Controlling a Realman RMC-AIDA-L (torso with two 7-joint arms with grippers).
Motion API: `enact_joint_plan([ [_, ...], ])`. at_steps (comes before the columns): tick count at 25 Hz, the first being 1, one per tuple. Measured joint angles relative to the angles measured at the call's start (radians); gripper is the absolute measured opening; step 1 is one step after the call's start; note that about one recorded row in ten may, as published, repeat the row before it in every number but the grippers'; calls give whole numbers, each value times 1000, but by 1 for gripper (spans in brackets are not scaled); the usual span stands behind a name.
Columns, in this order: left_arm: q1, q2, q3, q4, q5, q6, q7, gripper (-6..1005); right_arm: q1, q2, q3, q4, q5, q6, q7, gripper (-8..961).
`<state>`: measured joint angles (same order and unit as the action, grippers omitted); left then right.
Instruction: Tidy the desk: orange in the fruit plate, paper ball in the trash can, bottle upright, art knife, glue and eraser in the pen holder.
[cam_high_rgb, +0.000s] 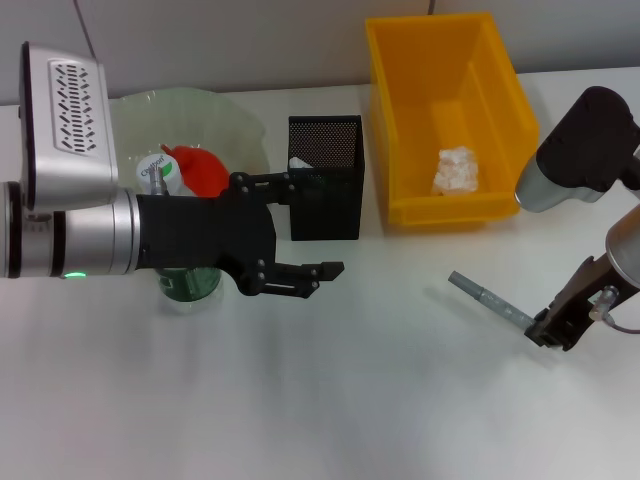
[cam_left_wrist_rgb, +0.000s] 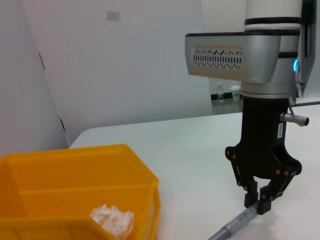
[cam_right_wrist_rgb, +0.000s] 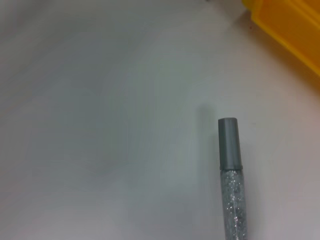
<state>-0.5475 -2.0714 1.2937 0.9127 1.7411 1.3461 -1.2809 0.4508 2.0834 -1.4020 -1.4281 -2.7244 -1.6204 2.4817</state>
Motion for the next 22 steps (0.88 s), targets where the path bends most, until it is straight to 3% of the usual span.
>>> enact_joint_plan([
  [22, 1, -2, 2, -2, -19, -6, 8, 812, -110, 3, 12, -232, 60, -2, -3, 134],
])
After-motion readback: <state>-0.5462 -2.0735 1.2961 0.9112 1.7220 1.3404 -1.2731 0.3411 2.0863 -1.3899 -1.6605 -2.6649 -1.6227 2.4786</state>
